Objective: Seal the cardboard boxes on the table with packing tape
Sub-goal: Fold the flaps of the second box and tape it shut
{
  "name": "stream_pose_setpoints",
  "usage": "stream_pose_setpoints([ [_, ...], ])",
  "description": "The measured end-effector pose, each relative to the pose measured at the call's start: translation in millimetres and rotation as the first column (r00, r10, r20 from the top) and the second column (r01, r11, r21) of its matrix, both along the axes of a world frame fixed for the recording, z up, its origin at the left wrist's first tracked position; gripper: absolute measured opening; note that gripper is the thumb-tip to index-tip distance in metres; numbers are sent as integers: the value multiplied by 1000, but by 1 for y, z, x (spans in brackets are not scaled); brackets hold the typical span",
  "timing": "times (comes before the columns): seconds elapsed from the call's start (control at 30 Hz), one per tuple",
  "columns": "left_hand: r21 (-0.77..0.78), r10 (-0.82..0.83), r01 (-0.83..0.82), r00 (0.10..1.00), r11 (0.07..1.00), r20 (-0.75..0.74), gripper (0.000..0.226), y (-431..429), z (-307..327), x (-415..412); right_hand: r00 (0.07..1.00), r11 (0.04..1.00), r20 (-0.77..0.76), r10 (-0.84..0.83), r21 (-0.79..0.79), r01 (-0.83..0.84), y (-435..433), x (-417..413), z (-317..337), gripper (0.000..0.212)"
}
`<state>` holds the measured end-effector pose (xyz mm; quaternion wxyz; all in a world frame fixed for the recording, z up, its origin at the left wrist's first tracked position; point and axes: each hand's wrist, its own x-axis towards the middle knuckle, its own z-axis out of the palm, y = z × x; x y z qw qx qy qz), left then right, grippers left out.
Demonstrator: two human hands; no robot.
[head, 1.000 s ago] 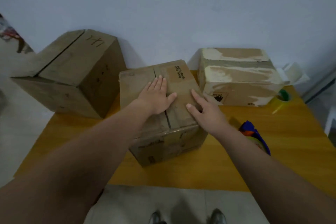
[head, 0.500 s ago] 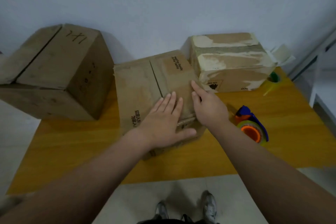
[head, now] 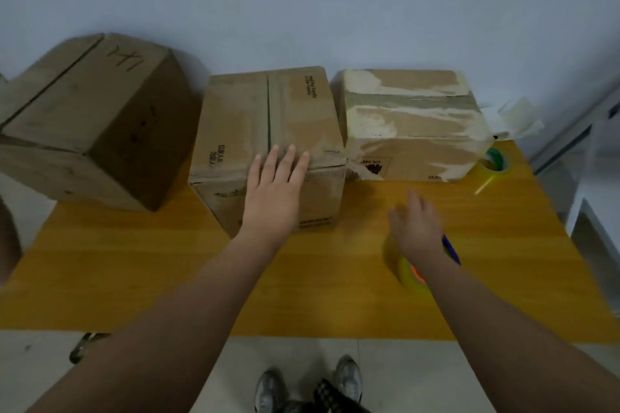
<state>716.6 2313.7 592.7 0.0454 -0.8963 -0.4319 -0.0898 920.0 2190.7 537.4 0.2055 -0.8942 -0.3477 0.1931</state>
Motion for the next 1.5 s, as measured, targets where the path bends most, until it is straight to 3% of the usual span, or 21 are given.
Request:
stream_pose_setpoints([
  [0.07, 32, 58, -58, 998, 998, -4, 71, -14, -7, 3, 987, 924, -1, -159, -353, 148, -21, 19, -17, 70],
  [0.1, 36, 80, -79, 997, 996, 1, 66, -20, -10, 4, 979, 891, -36, -200, -423, 166, -28, 23, -24, 73],
  [0.27, 35, 106, -107, 994, 994, 35, 69, -27, -9, 7, 998, 862, 51, -32, -504, 53, -30, 31, -39, 68],
  [0.37, -3, 95, -95, 995, 995, 12, 69, -23, -4, 5, 996, 851, -25, 80, -518, -82, -30, 19, -48, 41],
  [0.5, -66, 53, -48, 996, 997, 74, 63, -15, 3, -1, 983, 907, -125, 134, -384, -172, -35, -10, -47, 34],
  [0.6, -69, 8, -2, 997, 998, 79, 59, -12, 7, -19, 957, 947, -131, 260, -157, -278, -33, -28, -35, 34],
  [0.73, -102, -70, 70, 998, 992, 7, 58, -4, 11, -45, 944, 945, -109, 311, 143, -295, -17, -53, -4, 53],
  [0.77, -173, -91, 99, 995, 980, 51, 57, -1, 16, -49, 941, 929, -87, 328, 213, -304, -11, -61, 5, 62],
  [0.83, -374, -40, 159, 951, 914, 307, 50, 1, 29, -56, 938, 884, -16, 347, 339, -322, -1, -78, 22, 65],
  [0.9, -439, 110, 207, 797, 874, 594, 38, -3, 42, -68, 935, 834, 51, 351, 437, -337, 8, -95, 38, 58],
  [0.93, -461, 186, 199, 725, 865, 663, 37, -6, 48, -74, 938, 816, 67, 340, 474, -330, 12, -103, 44, 57],
  [1.0, -582, 335, 210, 647, 786, 685, 55, -11, 61, -86, 951, 797, 79, 297, 529, -293, 20, -120, 55, 57],
  [1.1, -758, 479, 229, 655, 610, 584, 81, -11, 77, -98, 968, 788, 112, 224, 564, -247, 30, -144, 66, 57],
  [1.17, -822, 537, 226, 662, 523, 524, 86, -6, 84, -103, 971, 788, 139, 195, 566, -240, 35, -157, 69, 58],
  [1.27, -857, 530, 246, 699, 452, 480, 74, 3, 93, -114, 969, 792, 175, 172, 560, -242, 43, -172, 71, 60],
  [1.37, -853, 454, 248, 760, 460, 465, 54, 13, 98, -127, 973, 801, 192, 125, 559, -213, 49, -186, 72, 59],
  [1.5, -841, 413, 298, 766, 452, 493, 30, 25, 102, -139, 976, 808, 204, 82, 559, -185, 54, -198, 73, 58],
])
